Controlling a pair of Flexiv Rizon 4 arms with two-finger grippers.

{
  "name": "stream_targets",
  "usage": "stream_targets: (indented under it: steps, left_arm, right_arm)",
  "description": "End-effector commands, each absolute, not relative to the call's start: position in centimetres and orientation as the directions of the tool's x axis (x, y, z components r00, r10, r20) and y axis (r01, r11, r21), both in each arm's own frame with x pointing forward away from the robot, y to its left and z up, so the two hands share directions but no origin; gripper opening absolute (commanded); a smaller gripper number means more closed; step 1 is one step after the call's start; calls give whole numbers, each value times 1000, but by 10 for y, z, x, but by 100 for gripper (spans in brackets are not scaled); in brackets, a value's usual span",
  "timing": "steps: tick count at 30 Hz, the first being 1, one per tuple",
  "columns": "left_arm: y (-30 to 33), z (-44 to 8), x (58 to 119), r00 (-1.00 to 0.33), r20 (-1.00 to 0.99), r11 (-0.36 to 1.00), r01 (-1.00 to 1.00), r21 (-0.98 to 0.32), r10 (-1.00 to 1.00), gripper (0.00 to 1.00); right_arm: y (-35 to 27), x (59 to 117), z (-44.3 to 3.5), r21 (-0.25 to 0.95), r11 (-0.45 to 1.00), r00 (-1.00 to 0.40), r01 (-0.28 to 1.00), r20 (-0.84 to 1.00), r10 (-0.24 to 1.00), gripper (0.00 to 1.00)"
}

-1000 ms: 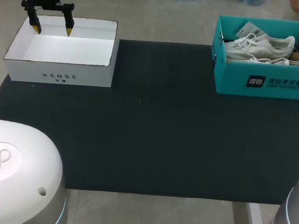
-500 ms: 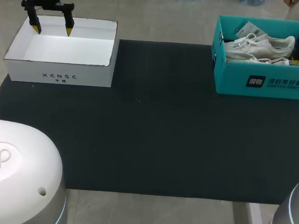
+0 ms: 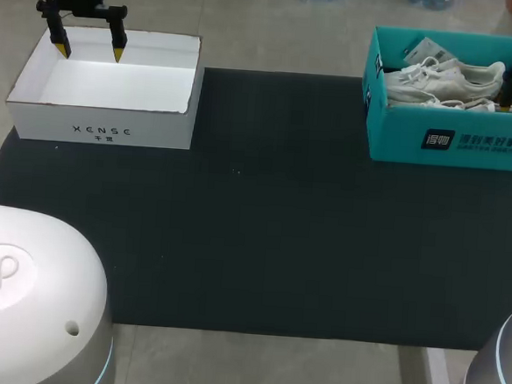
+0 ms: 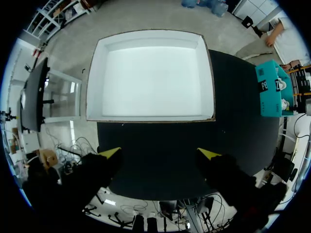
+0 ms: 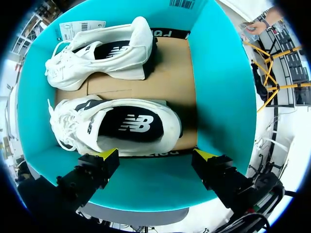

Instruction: Take the shoe out of the shoebox, open the shoe tongue, remove and reinsert the insole, then place the shoe into the shoebox

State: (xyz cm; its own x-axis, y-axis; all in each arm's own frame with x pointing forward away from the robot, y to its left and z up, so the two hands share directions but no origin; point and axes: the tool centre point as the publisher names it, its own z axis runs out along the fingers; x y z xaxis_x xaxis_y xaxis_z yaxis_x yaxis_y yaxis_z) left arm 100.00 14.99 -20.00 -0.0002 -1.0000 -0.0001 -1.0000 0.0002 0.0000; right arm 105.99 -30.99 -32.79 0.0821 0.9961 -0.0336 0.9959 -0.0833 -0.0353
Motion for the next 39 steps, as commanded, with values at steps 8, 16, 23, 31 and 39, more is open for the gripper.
stream_targets:
  steps: [8,16,23,31,39]
  left_arm:
    - [150,-200,1000,0,0,0,-1000,0,-1000,100]
    - [150,-200,1000,0,0,0,-1000,0,-1000,100]
    - [150,-200,1000,0,0,0,-1000,0,-1000,100]
    - [150,-200,1000,0,0,0,-1000,0,-1000,100]
    - [150,-200,1000,0,0,0,-1000,0,-1000,100]
  right_arm:
    - [-316,1076,-334,-36,-76,75,996,-29,997,37]
    - [-319,1079,-337,-20,-90,89,996,-37,995,0]
    - [-323,1080,-336,-10,-100,99,995,-54,994,0]
    - [-324,1073,-324,14,-116,116,993,-58,992,0]
    - [-324,1072,-294,51,-149,153,987,-67,986,0]
